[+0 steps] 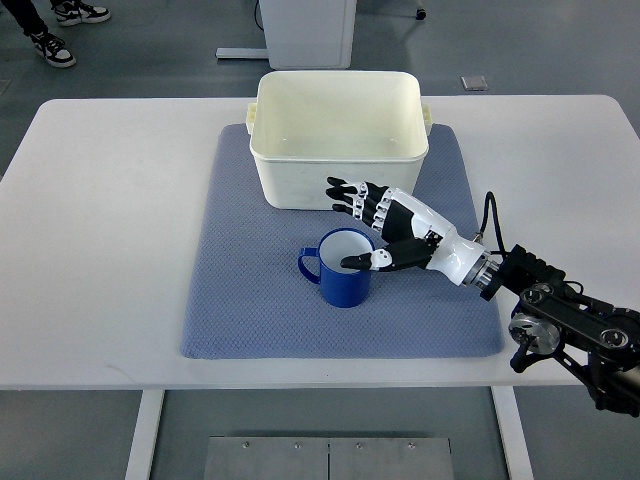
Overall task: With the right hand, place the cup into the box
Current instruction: 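Wrap the right hand fingers around the blue mug's body, then lift the blue mug with the right hand above the box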
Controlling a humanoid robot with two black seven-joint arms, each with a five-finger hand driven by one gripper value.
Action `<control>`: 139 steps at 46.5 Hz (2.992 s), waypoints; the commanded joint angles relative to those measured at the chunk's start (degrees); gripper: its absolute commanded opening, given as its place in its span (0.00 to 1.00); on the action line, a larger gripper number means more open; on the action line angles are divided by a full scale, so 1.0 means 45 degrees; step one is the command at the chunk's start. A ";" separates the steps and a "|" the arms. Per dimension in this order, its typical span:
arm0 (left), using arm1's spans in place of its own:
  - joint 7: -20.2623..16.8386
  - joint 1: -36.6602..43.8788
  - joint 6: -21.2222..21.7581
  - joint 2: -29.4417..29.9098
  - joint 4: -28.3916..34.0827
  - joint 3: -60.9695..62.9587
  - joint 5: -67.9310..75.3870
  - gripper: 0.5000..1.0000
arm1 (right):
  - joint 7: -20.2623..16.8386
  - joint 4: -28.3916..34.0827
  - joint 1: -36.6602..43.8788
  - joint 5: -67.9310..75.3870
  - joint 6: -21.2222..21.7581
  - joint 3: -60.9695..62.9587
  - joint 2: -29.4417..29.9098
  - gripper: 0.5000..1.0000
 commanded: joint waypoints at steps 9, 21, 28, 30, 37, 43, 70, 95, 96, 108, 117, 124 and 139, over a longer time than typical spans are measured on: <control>0.0000 -0.0001 -0.0002 0.0000 0.0000 0.0001 -0.0001 1.00 | -0.0020 -0.0116 -0.0382 0.0034 -0.0038 0.0002 0.0254 0.99; 0.0000 -0.0001 -0.0002 0.0000 0.0000 0.0001 -0.0001 1.00 | -0.0020 -0.0566 -0.0401 0.0034 -0.0350 0.0002 0.0703 1.00; 0.0000 -0.0001 -0.0002 0.0000 0.0000 0.0001 -0.0001 1.00 | -0.0020 -0.0683 -0.0421 0.0034 -0.0370 -0.0018 0.0762 1.00; 0.0000 -0.0001 -0.0002 0.0000 0.0000 0.0001 -0.0001 1.00 | -0.0001 -0.0703 -0.0440 0.0034 -0.0370 -0.0057 0.0762 1.00; 0.0000 -0.0001 -0.0002 0.0000 0.0000 0.0001 -0.0001 1.00 | 0.0140 -0.0800 -0.0460 0.0034 -0.0370 -0.0350 0.0762 0.99; 0.0000 -0.0001 -0.0002 0.0000 0.0000 0.0001 -0.0001 1.00 | 0.0140 -0.0879 -0.0479 0.0034 -0.0428 -0.0526 0.0762 0.99; 0.0000 -0.0001 -0.0002 0.0000 0.0000 0.0001 -0.0001 1.00 | 0.0140 -0.1035 -0.0597 0.0053 -0.1327 -0.0955 0.1212 0.99; 0.0000 -0.0001 -0.0002 0.0000 0.0000 0.0001 -0.0001 1.00 | 0.0140 -0.1777 -0.0733 0.0093 -0.1483 -0.0936 0.1544 0.77; 0.0000 -0.0001 -0.0002 0.0000 0.0000 0.0001 -0.0001 1.00 | 0.0140 -0.1777 -0.0733 0.0093 -0.1483 -0.0936 0.1544 0.73; 0.0000 -0.0001 -0.0002 0.0000 0.0000 0.0001 -0.0001 1.00 | 0.0140 -0.1835 -0.0714 0.0112 -0.1619 -0.1190 0.1582 0.00; 0.0000 -0.0001 -0.0002 0.0000 0.0000 0.0001 -0.0001 1.00 | 0.0140 -0.1738 -0.0616 0.0171 -0.2382 -0.1190 0.1720 0.00; 0.0000 -0.0001 -0.0002 0.0000 0.0000 0.0001 -0.0001 1.00 | 0.0140 -0.1426 -0.0499 0.0190 -0.2382 -0.1151 0.1135 0.00; 0.0000 -0.0001 -0.0002 0.0000 0.0000 0.0001 -0.0001 1.00 | 0.0140 0.0644 -0.0069 0.0249 -0.2362 -0.0448 -0.1267 0.00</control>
